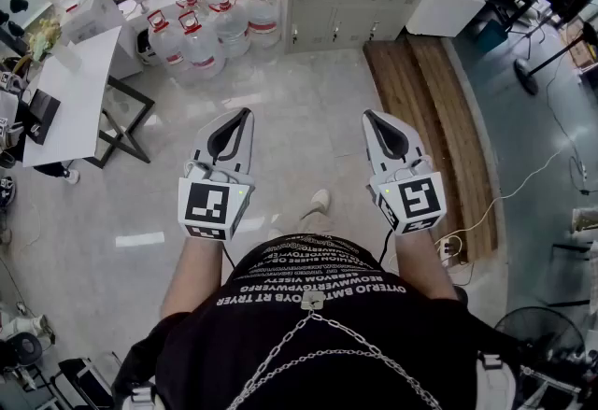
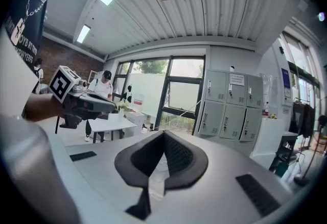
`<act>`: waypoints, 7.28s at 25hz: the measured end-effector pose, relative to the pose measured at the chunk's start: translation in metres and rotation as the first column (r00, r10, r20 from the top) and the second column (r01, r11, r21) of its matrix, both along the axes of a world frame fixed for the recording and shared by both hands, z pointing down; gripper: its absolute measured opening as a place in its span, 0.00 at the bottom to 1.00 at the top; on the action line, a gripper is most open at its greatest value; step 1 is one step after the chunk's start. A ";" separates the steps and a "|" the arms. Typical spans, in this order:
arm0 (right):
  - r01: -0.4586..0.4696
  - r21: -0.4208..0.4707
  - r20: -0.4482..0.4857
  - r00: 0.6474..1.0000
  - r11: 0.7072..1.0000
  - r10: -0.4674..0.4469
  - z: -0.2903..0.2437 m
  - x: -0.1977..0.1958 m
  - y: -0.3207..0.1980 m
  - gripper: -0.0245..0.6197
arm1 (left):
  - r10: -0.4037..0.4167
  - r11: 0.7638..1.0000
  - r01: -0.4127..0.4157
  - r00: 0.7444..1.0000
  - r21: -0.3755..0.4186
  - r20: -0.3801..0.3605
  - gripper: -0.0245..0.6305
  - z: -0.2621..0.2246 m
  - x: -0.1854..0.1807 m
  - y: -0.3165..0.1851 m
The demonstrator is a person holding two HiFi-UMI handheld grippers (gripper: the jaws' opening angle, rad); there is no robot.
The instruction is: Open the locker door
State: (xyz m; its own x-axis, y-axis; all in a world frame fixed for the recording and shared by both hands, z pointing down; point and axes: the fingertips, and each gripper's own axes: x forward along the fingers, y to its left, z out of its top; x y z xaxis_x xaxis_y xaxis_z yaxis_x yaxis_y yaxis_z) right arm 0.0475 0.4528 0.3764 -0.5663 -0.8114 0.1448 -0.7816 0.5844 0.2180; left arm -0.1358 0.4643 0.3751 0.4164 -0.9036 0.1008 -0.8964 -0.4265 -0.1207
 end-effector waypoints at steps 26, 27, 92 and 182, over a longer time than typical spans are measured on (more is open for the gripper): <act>0.071 -0.117 0.144 0.988 0.991 -0.054 0.022 0.118 -0.190 0.03 | 0.021 0.998 -0.023 0.999 0.052 0.028 0.04 -0.025 0.128 -0.195; 0.075 -0.118 0.150 0.987 0.990 -0.057 0.023 0.126 -0.199 0.03 | 0.020 0.999 -0.021 1.000 0.047 0.023 0.04 -0.026 0.135 -0.200; 0.055 -0.183 0.127 0.991 0.982 -0.032 0.027 -0.062 -0.569 0.03 | 0.074 0.993 -0.084 0.991 -0.085 -0.109 0.04 0.021 -0.040 -0.580; 0.134 -0.269 0.200 0.976 0.954 -0.081 0.044 -0.098 -1.005 0.35 | 0.020 0.982 -0.029 0.998 -0.185 -0.051 0.04 0.063 -0.040 -0.918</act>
